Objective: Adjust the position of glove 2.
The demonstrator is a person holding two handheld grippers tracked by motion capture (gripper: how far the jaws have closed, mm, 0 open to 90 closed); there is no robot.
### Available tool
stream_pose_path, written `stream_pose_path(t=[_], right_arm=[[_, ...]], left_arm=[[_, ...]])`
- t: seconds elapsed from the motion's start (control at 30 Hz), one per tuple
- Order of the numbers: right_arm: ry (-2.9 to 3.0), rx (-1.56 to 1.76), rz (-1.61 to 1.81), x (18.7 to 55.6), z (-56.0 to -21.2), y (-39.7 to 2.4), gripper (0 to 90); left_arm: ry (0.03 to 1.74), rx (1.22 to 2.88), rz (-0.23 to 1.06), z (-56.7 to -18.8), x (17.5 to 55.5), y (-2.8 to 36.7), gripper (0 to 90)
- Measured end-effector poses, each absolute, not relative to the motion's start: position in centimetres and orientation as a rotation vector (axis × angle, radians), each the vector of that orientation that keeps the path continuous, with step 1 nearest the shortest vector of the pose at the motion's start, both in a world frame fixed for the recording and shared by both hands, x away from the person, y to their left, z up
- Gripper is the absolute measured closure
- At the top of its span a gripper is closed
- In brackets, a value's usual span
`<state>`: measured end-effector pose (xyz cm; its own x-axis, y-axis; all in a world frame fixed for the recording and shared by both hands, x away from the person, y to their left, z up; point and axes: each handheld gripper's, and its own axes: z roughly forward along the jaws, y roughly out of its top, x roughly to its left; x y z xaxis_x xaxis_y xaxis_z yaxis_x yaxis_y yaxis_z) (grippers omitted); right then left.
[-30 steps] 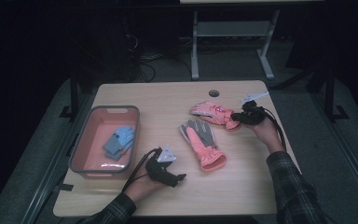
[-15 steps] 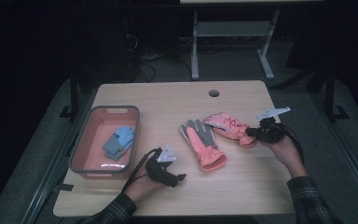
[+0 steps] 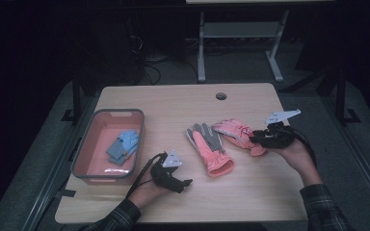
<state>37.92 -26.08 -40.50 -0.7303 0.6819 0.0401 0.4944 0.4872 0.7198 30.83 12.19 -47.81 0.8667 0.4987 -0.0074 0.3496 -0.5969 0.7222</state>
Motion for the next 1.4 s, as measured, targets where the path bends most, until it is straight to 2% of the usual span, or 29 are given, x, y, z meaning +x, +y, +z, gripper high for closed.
stream_pose_path(t=[0.3,0.5,0.67,0.8,0.87,1.4], right_arm=[[2.55,0.983,1.059,40.6,-41.3,-24.4,62.6],[2.63,0.974,0.989,41.5,-43.2,-23.8,59.1],[2.633,0.968,0.972,41.5,-43.5,-23.5,64.5],[2.617,0.989,0.98,41.5,-43.7,-23.5,78.4],[2.608,1.025,0.989,41.4,-43.6,-23.5,81.4],[2.465,1.138,1.063,40.7,-40.7,-24.3,84.5]], left_arm=[[0.61,2.27,0.249,-47.8,30.8,12.2,12.6],[0.609,2.271,0.249,-47.8,30.8,12.2,12.6],[0.61,2.27,0.249,-47.8,30.8,12.2,12.6],[0.609,2.271,0.249,-47.8,30.8,12.2,12.6],[0.61,2.27,0.249,-47.8,30.8,12.2,12.6],[0.61,2.272,0.25,-47.8,30.9,12.1,12.7]])
